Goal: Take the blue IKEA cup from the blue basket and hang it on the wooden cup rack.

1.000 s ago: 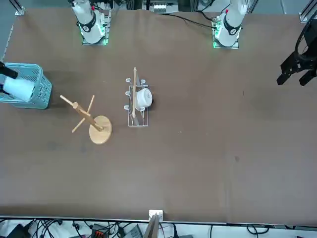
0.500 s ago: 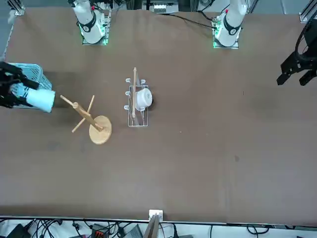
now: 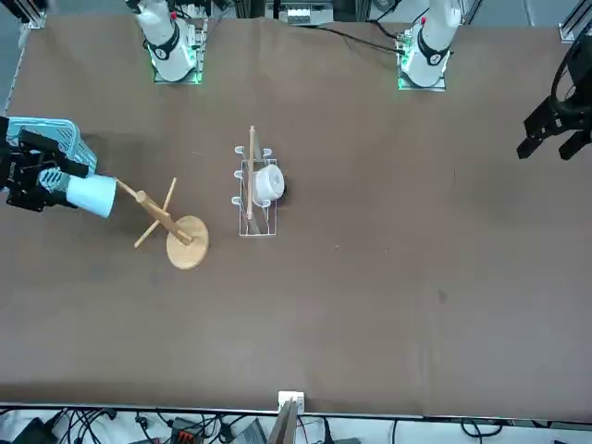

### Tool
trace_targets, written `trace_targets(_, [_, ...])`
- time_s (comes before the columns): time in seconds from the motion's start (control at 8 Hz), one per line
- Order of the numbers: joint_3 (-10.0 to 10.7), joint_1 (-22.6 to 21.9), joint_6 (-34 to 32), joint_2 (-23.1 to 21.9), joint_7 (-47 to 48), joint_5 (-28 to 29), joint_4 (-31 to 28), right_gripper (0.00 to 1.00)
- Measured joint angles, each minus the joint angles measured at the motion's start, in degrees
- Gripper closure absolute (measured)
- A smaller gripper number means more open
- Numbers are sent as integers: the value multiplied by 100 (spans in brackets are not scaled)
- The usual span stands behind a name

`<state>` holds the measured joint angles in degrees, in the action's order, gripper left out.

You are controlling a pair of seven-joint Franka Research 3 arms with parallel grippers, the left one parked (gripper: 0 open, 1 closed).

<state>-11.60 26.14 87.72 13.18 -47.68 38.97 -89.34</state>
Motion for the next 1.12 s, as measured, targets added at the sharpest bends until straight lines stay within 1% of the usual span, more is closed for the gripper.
trace_targets(0.38, [17, 2, 51, -3, -42, -4, -155, 16])
trace_targets(0.75, [65, 12, 50, -64, -80, -60, -168, 16])
trace_targets(1.12, [95, 94, -129, -304, -81, -204, -186, 16])
